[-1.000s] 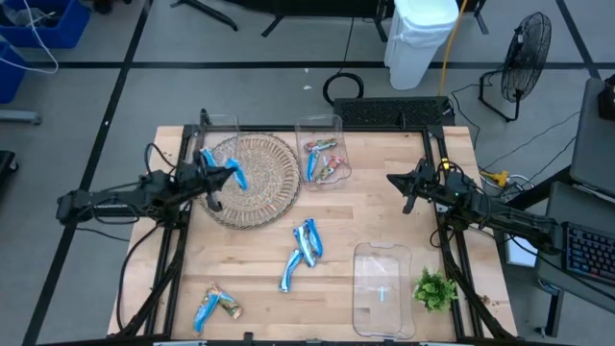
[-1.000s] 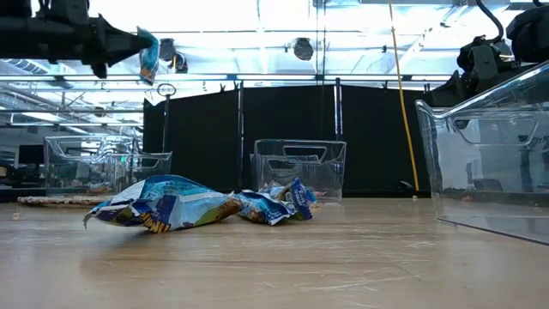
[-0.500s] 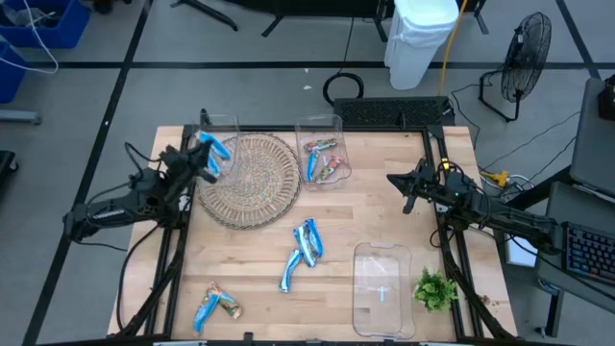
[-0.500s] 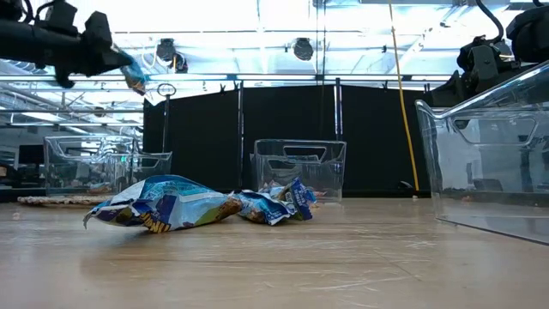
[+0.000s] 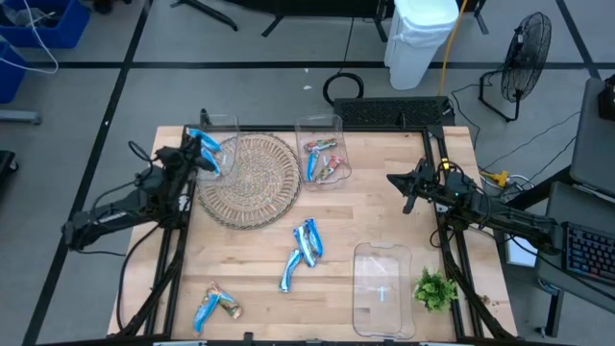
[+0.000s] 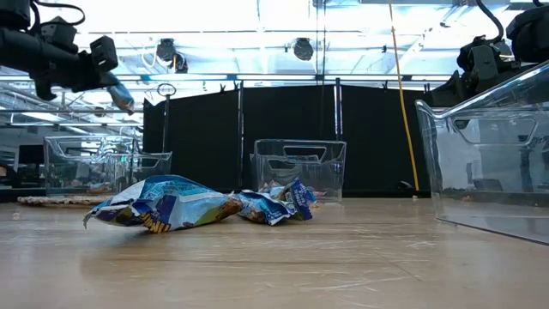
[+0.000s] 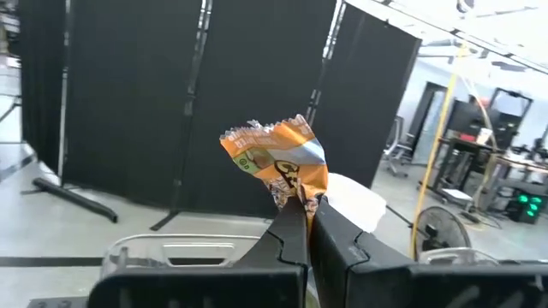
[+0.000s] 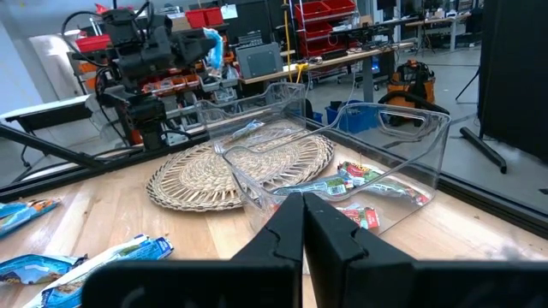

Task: Pick and place Granola Bars by type
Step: Put the yellow granola bar into the top left transparent bin

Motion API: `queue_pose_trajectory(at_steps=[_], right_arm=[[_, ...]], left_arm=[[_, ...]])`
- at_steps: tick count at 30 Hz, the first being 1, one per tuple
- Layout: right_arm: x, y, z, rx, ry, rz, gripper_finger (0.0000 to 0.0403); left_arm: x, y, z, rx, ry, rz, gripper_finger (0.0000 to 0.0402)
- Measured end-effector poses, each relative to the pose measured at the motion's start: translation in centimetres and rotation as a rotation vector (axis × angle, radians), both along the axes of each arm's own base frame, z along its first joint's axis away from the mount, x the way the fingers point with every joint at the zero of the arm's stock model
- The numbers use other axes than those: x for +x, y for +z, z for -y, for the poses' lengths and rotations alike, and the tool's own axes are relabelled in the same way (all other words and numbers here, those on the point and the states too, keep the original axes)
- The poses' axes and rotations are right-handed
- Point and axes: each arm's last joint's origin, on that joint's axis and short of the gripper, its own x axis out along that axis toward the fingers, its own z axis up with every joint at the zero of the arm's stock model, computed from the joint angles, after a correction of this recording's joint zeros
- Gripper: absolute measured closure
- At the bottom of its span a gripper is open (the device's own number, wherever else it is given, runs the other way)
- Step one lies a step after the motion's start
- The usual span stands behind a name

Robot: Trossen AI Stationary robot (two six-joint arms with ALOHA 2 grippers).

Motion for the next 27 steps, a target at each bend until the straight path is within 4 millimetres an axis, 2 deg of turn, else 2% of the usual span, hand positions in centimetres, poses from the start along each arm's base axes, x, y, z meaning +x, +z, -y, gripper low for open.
queue_pose_trajectory(at_steps=[3, 7, 11, 15, 21, 23, 25, 27], right_arm=[[0.0, 0.0, 0.0, 0.0, 0.001, 0.0, 0.0403], [0.0, 0.0, 0.0, 0.0, 0.0, 0.0, 0.0403], [0.0, 0.0, 0.0, 0.0, 0.0, 0.001, 0.0403], [0.0, 0.0, 0.0, 0.0, 0.001, 0.001, 0.0403], [0.0, 0.0, 0.0, 0.0, 0.0, 0.001, 0.0403], [0.0, 0.0, 0.0, 0.0, 0.001, 0.0, 0.0403], [0.0, 0.0, 0.0, 0.0, 0.0, 0.001, 0.0403], [0.0, 0.0, 0.0, 0.0, 0.001, 0.0, 0.0403]], left_arm=[[-0.3, 0.4, -0.2, 0.0, 0.032, 0.013, 0.0398], [-0.8, 2.3, -0.4, -0.016, 0.066, 0.029, 0.0398], [-1.1, 5.6, -0.7, -0.058, 0.085, -0.013, 0.0398], [-0.5, 9.4, -1.4, -0.095, 0.079, -0.097, 0.0398], [1.4, 13.5, -4.2, -0.202, 0.069, -0.28, 0.0398], [1.9, 13.9, -5.7, -0.271, 0.073, -0.35, 0.0398], [2.1, 13.5, -7.4, -0.372, 0.115, -0.428, 0.0398], [1.8, 12.8, -8.4, -0.444, 0.199, -0.507, 0.0398]])
